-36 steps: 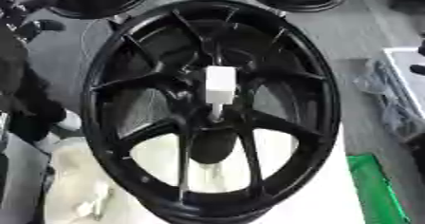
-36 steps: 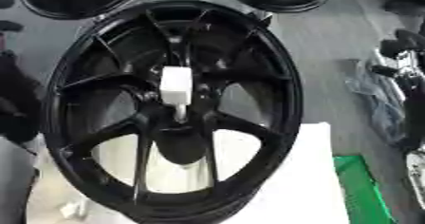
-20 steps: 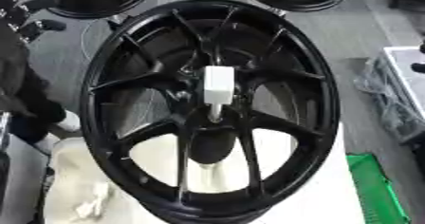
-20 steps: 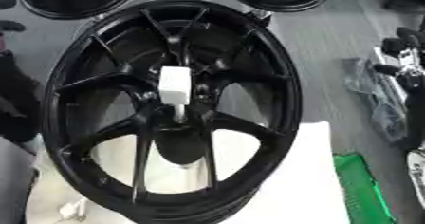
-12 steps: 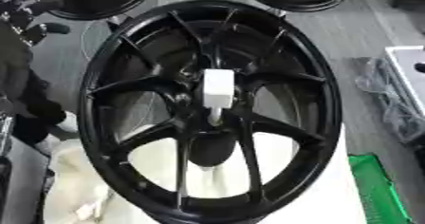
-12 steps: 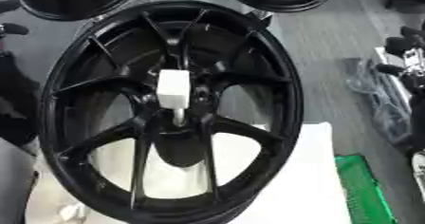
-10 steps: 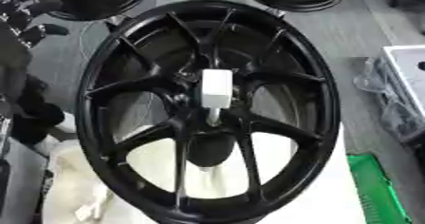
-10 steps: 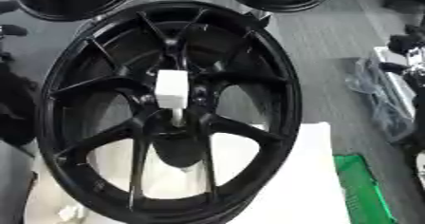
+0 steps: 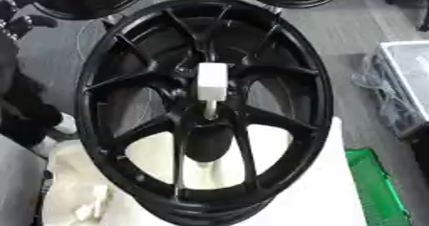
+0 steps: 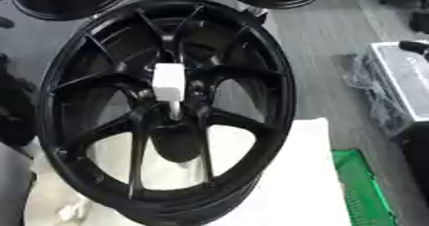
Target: Pull the pin out of the wheel hub.
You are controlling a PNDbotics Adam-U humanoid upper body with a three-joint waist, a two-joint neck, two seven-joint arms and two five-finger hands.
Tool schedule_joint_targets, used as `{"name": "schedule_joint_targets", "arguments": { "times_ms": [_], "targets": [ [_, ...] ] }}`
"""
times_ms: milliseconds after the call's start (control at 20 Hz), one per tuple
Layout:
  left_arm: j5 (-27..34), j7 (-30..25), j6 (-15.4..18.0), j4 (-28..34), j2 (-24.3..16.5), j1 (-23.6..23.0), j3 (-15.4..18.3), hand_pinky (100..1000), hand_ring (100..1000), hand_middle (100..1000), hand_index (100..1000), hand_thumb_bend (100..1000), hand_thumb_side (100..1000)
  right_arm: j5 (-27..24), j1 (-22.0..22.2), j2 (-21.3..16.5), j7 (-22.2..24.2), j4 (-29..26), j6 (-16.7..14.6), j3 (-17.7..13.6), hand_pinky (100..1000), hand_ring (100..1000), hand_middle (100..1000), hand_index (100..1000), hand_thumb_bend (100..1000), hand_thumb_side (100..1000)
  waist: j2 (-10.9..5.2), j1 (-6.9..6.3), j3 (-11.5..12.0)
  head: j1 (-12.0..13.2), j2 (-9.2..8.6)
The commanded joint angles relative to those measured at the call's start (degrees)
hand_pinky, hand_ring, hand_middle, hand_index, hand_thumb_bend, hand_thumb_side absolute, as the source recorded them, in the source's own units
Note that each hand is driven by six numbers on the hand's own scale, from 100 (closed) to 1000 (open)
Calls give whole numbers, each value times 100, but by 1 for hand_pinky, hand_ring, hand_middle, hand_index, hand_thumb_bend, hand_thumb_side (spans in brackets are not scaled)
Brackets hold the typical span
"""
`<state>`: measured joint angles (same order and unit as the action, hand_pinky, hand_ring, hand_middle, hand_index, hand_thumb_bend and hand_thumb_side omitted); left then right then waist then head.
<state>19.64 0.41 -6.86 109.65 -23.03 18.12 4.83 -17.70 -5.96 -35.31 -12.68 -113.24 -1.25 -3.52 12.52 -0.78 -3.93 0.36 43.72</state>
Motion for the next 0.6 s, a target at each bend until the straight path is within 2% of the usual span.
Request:
{"name": "schedule_joint_targets", "arguments": {
  "times_ms": [50, 300, 400, 450, 600],
  "targets": [
    [-18, 14, 57, 141, -185, -55, 78, 604, 779, 741, 770, 100, 771, -101, -32, -296, 111, -135, -17, 16, 739, 871, 763, 851, 100, 595, -121, -3, -19, 34, 38],
    [-70, 60, 66, 132, -207, -290, 149, 603, 779, 741, 770, 100, 782, -195, -79, -275, 163, -135, 37, 41, 741, 873, 768, 852, 100, 596, -177, 11, -158, 31, 40],
    [-92, 80, 65, 124, -215, -367, 177, 603, 780, 741, 770, 100, 786, -184, -100, -362, 218, -135, -10, 72, 746, 877, 773, 854, 100, 588, -181, 23, -195, 50, 40],
    [-104, 89, 64, 120, -222, -400, 190, 602, 780, 741, 770, 100, 787, -184, -126, -420, 258, -135, -53, 92, 749, 879, 776, 856, 100, 613, -180, 30, -200, 56, 40],
    [-134, 113, 74, 121, -262, -470, 222, 602, 780, 742, 770, 100, 786, -211, -260, -635, 391, -135, -184, 153, 761, 893, 799, 863, 100, 574, -169, 51, -210, 65, 40]
  ]
}}
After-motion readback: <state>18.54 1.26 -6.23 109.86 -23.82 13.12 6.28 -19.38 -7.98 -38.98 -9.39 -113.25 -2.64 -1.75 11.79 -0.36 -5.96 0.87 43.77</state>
